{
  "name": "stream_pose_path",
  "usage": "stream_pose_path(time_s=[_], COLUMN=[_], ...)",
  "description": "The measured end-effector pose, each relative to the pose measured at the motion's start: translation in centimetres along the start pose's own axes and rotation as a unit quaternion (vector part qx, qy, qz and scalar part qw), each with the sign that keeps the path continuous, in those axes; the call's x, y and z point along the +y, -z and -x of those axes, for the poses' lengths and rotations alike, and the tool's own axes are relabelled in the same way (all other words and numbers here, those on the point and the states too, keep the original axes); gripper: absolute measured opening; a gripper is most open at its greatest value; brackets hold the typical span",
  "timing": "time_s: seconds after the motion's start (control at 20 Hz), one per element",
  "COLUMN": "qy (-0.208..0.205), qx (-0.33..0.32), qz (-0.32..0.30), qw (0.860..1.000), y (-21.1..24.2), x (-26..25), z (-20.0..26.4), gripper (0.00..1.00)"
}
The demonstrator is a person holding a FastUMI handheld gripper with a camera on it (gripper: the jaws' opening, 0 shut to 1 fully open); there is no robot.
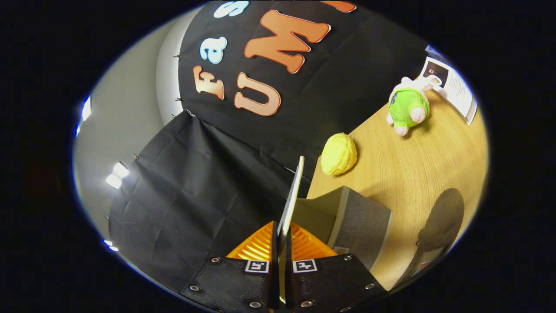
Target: Open the storage box then place both shoes into the box .Put the left shoe in first, then the right shoe, with the right side of both shoes facing outward in a uniform manner.
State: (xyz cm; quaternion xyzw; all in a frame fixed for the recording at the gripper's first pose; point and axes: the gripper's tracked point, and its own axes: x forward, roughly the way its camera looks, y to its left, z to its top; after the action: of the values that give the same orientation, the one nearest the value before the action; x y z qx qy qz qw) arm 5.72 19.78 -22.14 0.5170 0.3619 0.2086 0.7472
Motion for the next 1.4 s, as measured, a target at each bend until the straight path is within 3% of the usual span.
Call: stream_pose_path(time_s=[0.4,0.85,1.05,1.2,1.4], qy=[-0.015,-0.031,-0.027,0.003,0.007], qx=[0.004,0.02,0.02,0.022,0.037], qz=[0.038,0.023,-0.002,0.002,0.009], qw=[0.999,0.999,0.999,1.0,0.999], y=[-0.8,2.0,3.5,4.8,7.5], x=[9.1,15.5,16.8,16.3,16.1], z=[-3.5,-11.2,-15.0,-17.9,-19.4], gripper=[0.05,0.06,0.06,0.06,0.11])
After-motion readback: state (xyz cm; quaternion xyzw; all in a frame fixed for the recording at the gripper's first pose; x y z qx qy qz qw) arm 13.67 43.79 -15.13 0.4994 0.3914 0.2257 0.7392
